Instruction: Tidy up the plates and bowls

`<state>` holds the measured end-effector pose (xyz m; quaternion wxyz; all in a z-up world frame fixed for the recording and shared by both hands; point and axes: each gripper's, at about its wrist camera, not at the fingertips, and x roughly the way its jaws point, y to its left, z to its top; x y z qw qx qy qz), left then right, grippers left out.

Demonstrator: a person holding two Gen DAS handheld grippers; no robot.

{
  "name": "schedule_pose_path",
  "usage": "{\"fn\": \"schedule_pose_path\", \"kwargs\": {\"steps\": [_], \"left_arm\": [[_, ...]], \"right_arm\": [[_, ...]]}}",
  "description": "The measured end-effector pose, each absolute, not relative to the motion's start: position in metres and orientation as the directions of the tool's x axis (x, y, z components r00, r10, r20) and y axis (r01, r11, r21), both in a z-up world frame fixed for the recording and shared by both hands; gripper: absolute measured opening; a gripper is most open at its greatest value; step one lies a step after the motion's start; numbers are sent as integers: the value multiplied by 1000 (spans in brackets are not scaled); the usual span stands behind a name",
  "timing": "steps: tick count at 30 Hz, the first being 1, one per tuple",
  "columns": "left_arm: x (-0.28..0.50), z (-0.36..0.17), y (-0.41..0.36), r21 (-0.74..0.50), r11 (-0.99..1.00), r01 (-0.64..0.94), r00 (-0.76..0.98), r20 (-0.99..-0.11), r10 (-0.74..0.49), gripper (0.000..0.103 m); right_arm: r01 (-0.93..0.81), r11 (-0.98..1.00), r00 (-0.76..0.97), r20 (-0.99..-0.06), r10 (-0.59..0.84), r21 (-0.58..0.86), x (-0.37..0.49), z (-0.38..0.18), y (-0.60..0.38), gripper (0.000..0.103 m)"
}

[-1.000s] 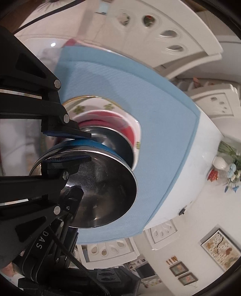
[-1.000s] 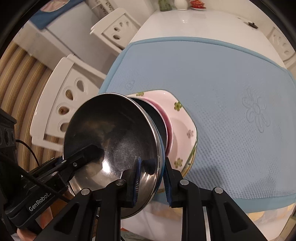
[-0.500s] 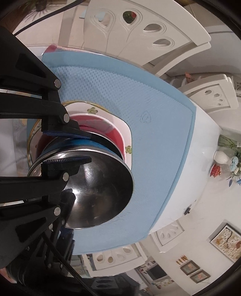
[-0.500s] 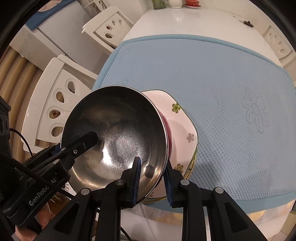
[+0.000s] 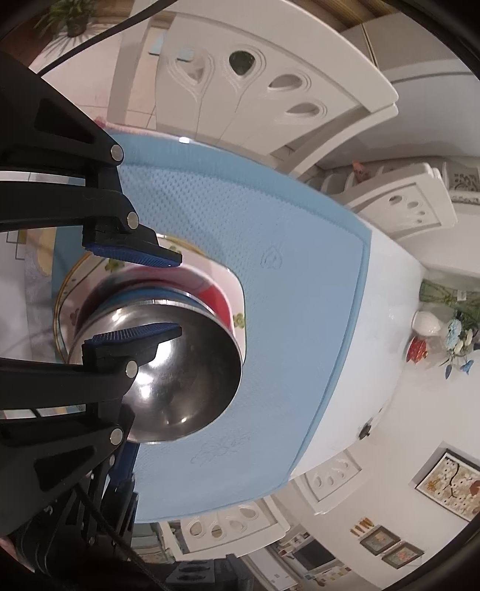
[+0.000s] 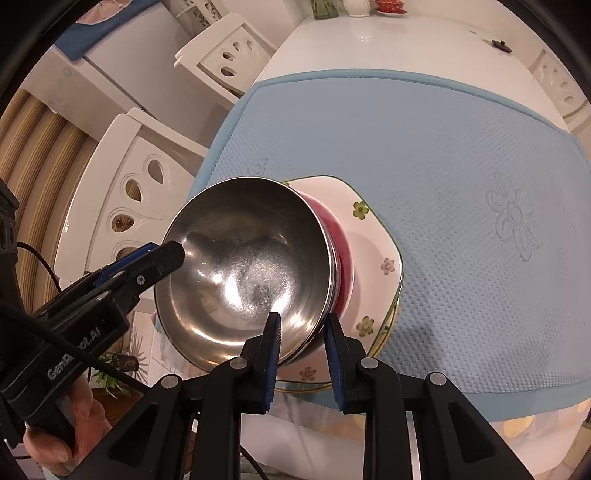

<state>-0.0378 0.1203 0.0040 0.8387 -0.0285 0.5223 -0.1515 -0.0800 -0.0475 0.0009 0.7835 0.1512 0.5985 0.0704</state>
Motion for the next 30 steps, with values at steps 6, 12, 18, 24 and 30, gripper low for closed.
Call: {"fn": "schedule_pose_path", "kwargs": {"steps": [6,12,18,24,30], "left_arm": [[-43,-8,134,-227,956,183,413,-865,-285,29],[-53,5,135,-222,954,200,444,-848,-290,29],[-66,41,131,-229,933,279,507,-790,-346,29],[-82,69,115,-236,910,341,536,-746,-394,29],[-115,80,104,-195,921,336,567,-739,-363,29]], "right_arm": [[64,949,282,-918,279,308,-88,7,-44,24],[72,950,312,-911,268,304,-98,18,-45,24],[95,962,373,-906,203,255,-113,44,-51,24],[125,968,428,-892,144,216,-139,71,-53,32],[95,987,451,-889,74,130,-163,89,-47,36]]}}
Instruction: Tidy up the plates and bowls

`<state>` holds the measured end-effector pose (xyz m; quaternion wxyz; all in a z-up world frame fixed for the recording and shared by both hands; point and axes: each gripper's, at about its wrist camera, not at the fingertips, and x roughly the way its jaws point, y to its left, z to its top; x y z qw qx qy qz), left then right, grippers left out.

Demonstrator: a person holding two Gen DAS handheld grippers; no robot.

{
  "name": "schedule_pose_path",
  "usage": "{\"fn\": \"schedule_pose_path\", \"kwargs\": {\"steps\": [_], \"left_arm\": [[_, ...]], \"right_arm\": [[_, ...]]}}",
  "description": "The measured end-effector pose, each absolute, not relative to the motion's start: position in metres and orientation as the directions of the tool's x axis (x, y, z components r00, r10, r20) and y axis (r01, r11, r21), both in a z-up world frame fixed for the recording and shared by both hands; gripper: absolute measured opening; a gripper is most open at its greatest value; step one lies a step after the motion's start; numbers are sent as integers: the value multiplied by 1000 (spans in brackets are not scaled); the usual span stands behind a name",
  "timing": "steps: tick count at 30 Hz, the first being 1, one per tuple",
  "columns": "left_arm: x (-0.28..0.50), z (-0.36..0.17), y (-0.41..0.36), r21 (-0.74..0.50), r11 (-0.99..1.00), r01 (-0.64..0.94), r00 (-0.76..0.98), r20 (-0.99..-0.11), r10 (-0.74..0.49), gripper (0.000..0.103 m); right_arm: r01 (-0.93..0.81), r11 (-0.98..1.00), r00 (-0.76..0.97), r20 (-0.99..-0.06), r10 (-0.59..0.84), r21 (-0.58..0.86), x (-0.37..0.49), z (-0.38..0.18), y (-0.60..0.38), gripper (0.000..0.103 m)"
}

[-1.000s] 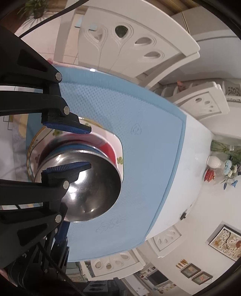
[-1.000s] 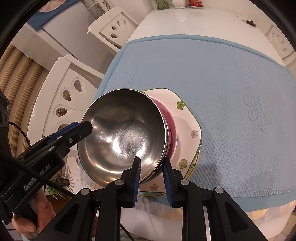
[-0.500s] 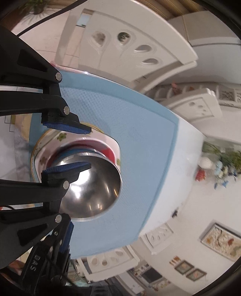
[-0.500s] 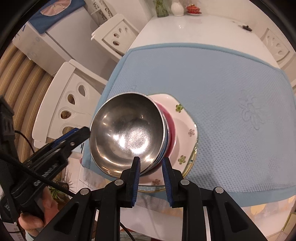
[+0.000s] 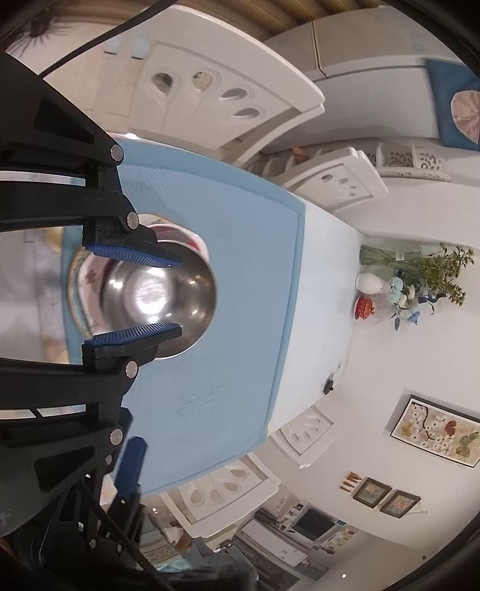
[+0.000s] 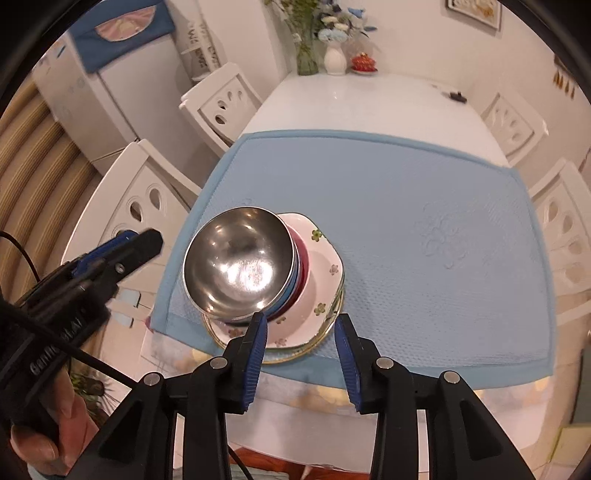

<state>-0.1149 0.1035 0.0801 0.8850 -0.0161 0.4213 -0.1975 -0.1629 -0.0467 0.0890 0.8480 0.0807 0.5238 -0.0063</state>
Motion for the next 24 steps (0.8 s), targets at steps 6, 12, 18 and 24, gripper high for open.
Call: {"fn": "schedule_pose_path", "kwargs": {"steps": [6,12,18,24], "left_arm": [[-154,84,109,-199,940,276,561,-761,-326,29],[-202,81,116,-211,944,255,546,-774,-321,29],[-236,84,125,-213,946,245,553,-771,-316,29],[-245,88,126,-217,942,257,556,-764,-327,29]], "right_arm": [[57,995,485,-874,41,78,-196,105,-37,41],[68,988,482,-872,88,137,-240,105,-30,42],[56,987,487,-867,105,151,-276,106,-17,42],[60,989,495,-864,89,136,-287,111,-11,42]]}}
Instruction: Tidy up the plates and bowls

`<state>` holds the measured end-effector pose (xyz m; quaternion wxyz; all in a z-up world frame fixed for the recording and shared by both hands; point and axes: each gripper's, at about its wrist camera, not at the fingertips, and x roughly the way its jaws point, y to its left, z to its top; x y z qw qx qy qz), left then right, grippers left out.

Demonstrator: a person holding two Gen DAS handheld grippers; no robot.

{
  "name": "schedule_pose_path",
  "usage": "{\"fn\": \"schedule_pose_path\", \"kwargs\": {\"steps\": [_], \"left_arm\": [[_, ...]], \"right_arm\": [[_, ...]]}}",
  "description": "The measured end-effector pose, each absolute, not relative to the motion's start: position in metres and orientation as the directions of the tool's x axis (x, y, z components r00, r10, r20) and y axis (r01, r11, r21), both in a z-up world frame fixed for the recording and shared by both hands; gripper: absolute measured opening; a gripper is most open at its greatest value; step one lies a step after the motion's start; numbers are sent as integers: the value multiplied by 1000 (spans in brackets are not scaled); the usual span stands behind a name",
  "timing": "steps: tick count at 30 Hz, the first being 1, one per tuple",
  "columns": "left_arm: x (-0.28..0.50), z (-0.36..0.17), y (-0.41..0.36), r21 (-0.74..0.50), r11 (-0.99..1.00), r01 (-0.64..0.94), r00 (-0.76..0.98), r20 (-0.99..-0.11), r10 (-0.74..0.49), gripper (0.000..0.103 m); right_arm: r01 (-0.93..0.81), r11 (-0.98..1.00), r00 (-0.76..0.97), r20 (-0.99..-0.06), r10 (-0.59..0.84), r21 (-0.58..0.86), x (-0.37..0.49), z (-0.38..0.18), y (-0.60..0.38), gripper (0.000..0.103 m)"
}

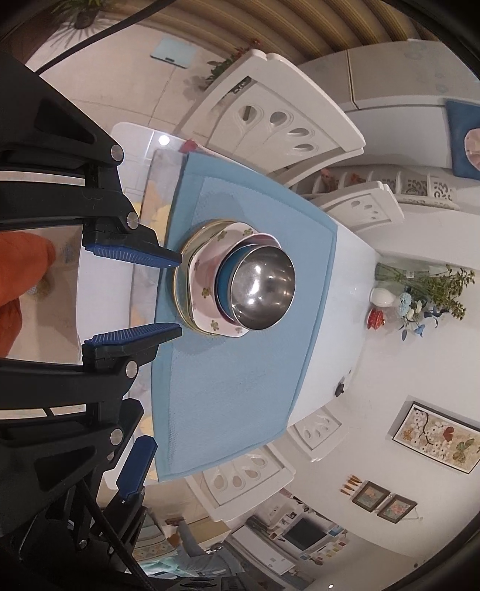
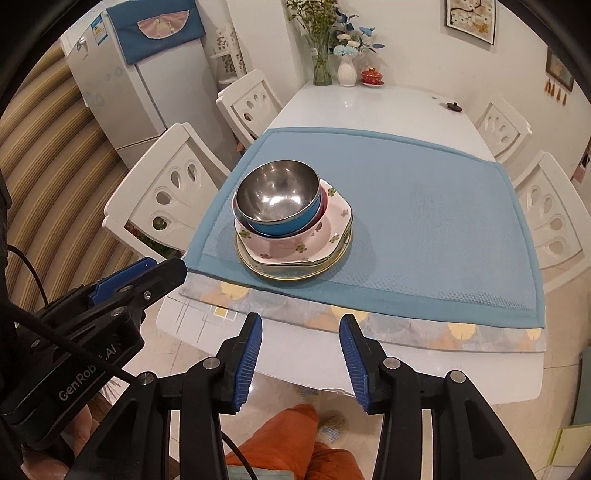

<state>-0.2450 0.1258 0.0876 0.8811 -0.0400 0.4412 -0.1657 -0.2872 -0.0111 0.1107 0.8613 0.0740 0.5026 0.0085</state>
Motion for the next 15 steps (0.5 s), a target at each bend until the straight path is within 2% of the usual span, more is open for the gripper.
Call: {"fn": "schedule_pose_path", "kwargs": {"steps": [7,11,15], "left_arm": [[-231,86,128,-212,937,276,539,-773,-334,29],[-212,82,138,-226,940,256,525,-784,-331,49],[-195,78,145,-267,929,255,512,-778,-364,51]], "right_arm": [[100,985,489,-869,72,138,-274,107,-9,43],[123,985,495,-868,44,120,-263,108,-4,43],[136,985,492,-870,28,109,-253,108,-4,45]]}}
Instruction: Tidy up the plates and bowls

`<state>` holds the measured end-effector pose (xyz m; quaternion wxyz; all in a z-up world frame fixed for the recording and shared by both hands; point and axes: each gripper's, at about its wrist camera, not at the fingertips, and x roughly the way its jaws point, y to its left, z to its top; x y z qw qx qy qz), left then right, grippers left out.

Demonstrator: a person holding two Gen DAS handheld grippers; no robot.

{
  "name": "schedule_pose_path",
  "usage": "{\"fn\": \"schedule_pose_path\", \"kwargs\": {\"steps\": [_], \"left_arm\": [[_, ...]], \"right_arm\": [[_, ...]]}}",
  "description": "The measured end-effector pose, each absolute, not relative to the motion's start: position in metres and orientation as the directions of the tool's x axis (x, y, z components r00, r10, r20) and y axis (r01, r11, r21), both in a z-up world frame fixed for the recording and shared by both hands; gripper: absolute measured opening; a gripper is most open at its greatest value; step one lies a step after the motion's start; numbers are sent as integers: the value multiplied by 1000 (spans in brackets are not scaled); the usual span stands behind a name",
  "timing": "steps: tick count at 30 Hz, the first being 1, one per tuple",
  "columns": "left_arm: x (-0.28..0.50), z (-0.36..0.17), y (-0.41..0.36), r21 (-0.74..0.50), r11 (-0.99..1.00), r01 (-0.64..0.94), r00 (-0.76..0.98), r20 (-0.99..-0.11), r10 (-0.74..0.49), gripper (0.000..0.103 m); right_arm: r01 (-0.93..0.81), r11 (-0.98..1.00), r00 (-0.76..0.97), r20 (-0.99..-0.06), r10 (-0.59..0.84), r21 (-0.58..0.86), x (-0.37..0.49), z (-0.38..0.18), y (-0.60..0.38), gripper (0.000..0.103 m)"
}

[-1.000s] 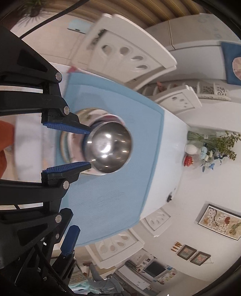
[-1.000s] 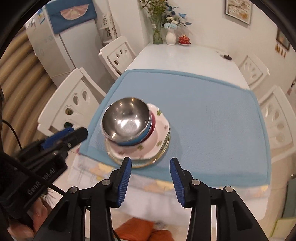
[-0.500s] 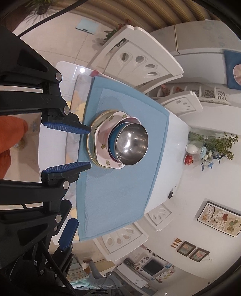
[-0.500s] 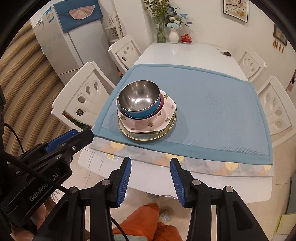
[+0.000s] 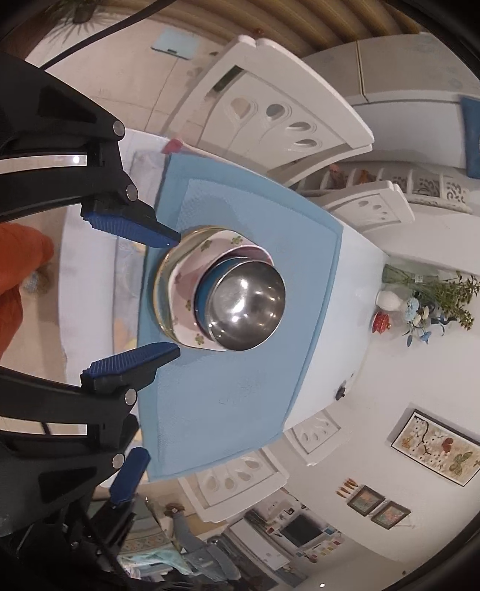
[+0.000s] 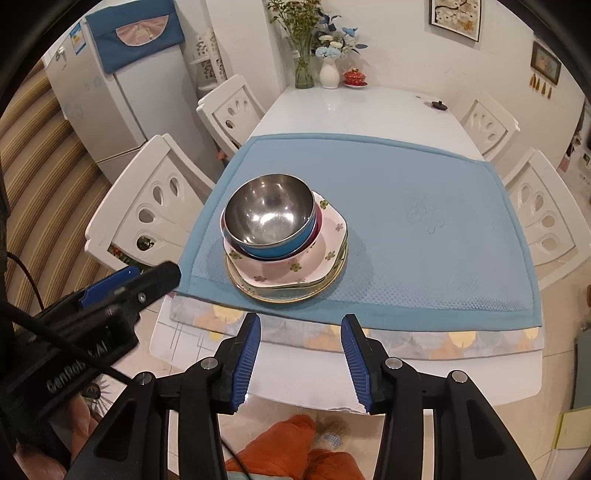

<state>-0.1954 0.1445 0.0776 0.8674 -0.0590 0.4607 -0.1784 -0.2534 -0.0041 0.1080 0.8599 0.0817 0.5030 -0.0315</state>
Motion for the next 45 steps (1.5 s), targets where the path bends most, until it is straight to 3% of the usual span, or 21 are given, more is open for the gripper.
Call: {"fn": "schedule_pose_path", "kwargs": {"steps": [18,45], "left_arm": [[-150,83,125,-257,892,371,489,-763,-423,56],[-92,65,132,-194,905,378,494,-784,-375,57]], "right_arm": [[237,965,493,-870,-17,115,-221,109,-24,48],[251,961,459,-889,-8,121,-162,87,-18,48]]}}
